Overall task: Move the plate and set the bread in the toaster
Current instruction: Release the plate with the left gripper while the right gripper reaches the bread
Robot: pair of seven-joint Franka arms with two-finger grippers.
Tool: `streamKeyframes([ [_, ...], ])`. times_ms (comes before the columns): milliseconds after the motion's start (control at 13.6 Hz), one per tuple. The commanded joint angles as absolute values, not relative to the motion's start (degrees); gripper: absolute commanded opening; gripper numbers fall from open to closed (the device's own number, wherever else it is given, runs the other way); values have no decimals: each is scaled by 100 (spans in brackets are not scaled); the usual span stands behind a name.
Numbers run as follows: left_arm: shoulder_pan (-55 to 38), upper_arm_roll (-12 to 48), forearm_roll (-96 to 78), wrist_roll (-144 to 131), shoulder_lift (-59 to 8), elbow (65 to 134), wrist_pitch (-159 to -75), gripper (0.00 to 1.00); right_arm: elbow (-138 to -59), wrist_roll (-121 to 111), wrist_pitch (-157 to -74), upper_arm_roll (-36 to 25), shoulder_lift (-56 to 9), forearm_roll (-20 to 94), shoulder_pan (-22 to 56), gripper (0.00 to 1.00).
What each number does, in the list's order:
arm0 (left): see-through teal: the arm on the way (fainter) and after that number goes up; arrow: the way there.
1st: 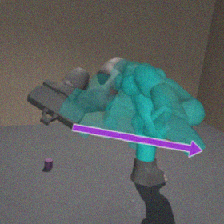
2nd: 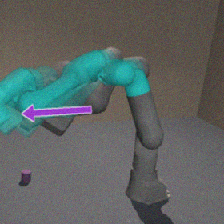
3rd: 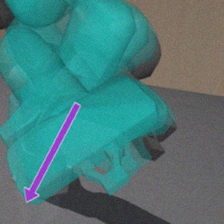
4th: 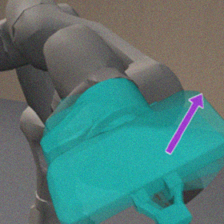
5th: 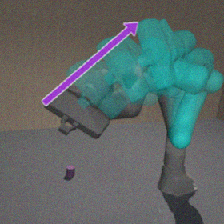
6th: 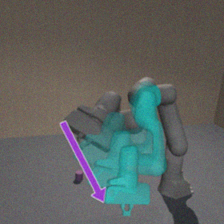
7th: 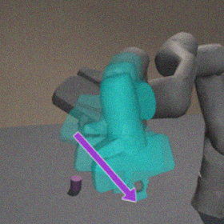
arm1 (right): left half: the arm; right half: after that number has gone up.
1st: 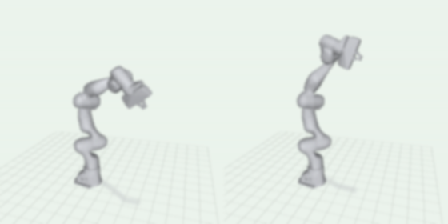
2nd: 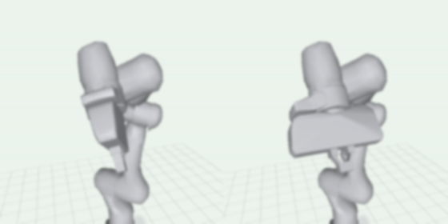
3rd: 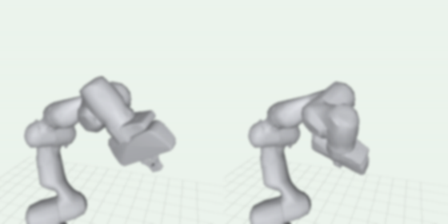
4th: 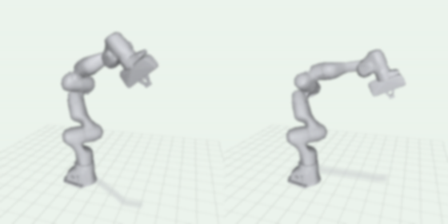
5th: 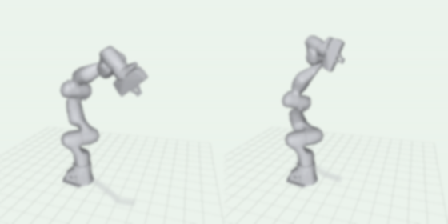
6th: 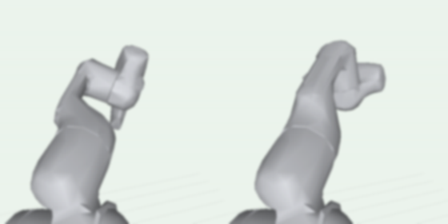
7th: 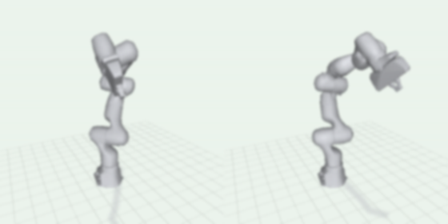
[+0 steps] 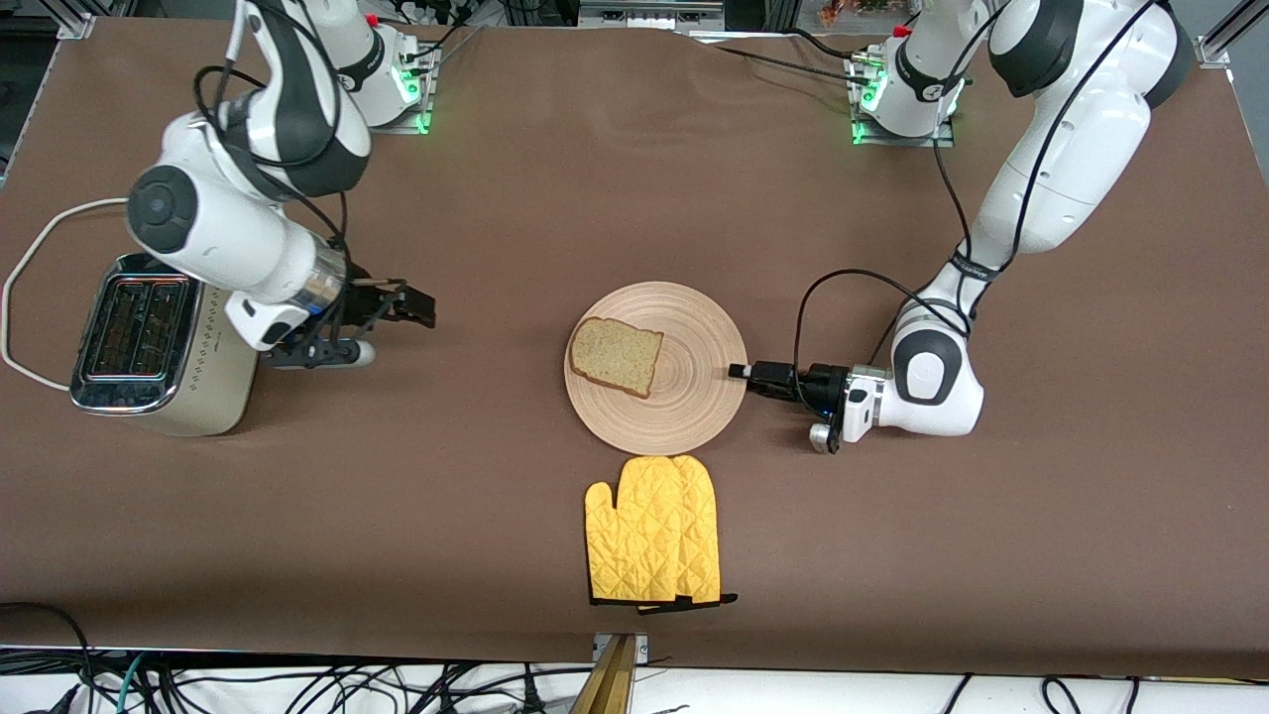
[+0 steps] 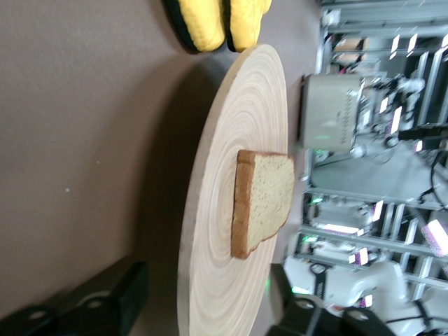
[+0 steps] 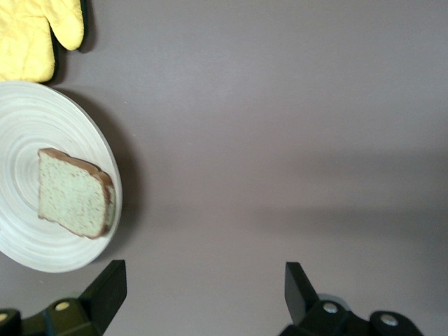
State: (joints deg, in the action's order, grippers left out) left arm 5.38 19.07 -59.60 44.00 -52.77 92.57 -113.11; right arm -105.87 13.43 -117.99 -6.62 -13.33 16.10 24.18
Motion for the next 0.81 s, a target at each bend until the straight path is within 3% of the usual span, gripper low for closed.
streamKeyframes([
  [0,606,1802,-4944,3844,-4511,9299,-11189,100,-10635,2019,-12294,-318,-1590,1863,2443,100],
  [295,773,1793,-3184,2964,-3755,9114,-10311,100,-10626,3362,-13391,350,-2266,1863,2522,100],
  [516,861,1758,-2315,2340,-3044,9088,-9758,100,-10626,4085,-14149,378,-2758,1863,3014,100],
  [738,844,1845,-1033,1419,-2147,9009,-9345,100,-10608,4298,-14264,378,-2961,1863,3155,100],
])
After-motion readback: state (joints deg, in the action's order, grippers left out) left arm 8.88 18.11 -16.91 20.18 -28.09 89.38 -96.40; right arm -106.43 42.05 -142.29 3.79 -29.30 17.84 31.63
